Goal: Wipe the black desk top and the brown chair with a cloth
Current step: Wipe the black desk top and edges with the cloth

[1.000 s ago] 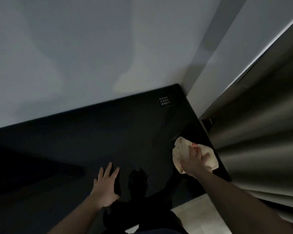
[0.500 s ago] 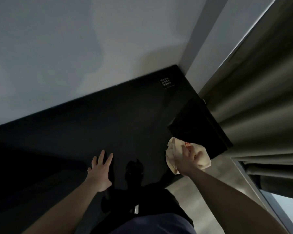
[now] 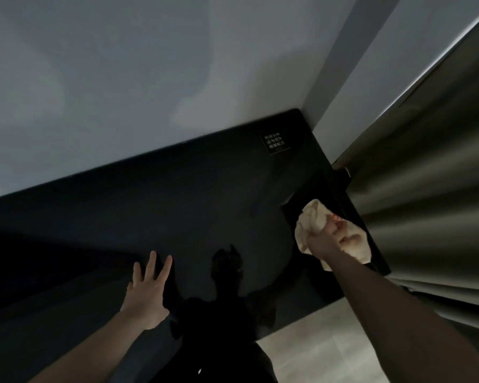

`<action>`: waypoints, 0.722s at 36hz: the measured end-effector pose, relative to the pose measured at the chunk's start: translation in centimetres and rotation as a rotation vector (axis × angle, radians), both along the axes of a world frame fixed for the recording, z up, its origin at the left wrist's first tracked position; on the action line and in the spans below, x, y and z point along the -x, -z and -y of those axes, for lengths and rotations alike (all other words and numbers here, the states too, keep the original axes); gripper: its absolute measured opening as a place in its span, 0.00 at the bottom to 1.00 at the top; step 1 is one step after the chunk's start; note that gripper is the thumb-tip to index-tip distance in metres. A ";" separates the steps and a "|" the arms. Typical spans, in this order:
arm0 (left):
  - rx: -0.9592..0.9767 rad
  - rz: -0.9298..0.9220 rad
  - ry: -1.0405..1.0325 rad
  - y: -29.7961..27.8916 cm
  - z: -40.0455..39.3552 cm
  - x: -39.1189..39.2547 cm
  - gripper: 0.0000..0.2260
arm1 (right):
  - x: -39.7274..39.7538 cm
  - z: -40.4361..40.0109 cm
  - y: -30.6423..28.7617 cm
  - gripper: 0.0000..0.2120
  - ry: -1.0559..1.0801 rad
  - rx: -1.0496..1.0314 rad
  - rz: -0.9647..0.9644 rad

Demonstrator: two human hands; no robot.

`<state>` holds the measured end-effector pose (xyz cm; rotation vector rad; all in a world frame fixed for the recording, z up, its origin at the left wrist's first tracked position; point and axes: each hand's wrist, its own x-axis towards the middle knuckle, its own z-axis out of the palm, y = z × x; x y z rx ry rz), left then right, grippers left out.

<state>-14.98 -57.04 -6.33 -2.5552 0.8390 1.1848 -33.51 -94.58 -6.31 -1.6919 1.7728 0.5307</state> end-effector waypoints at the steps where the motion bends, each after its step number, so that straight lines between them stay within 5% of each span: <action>1: 0.005 0.007 -0.004 0.0 0.0 0.1 0.55 | -0.2 1.0 0.3 0.46 0.007 0.006 0.004; 5: 0.021 -0.015 -0.020 -0.3 -0.2 -0.2 0.54 | -1.0 3.3 0.6 0.54 0.023 -0.006 0.012; 14: -0.003 -0.028 -0.053 -1.3 -3.1 -1.4 0.50 | -1.2 1.6 0.4 0.47 -0.001 0.086 -0.038; 26: -0.088 -0.038 0.069 -2.6 -12.9 -4.2 0.48 | -3.1 -15.6 -0.6 0.38 -0.053 0.061 0.003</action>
